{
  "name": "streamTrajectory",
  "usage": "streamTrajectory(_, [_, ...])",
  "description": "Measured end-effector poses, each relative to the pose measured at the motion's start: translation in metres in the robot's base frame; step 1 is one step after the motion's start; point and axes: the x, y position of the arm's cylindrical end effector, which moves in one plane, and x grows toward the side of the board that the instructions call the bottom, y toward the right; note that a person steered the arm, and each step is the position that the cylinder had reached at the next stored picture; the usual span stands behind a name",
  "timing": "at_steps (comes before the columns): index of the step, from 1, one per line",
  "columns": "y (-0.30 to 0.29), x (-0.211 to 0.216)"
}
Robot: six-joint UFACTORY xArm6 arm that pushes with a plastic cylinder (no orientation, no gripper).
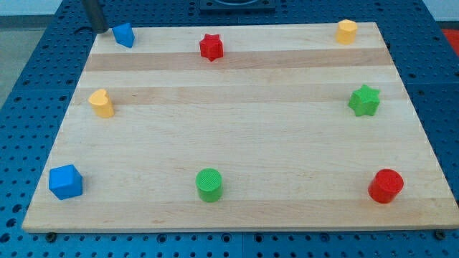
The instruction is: Nudge blue triangle down a bit
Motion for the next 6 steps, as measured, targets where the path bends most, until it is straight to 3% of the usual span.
streamTrajectory(2, [0.145,0.012])
streamTrajectory(5, [0.146,0.0])
streamTrajectory(6, [0.104,0.0])
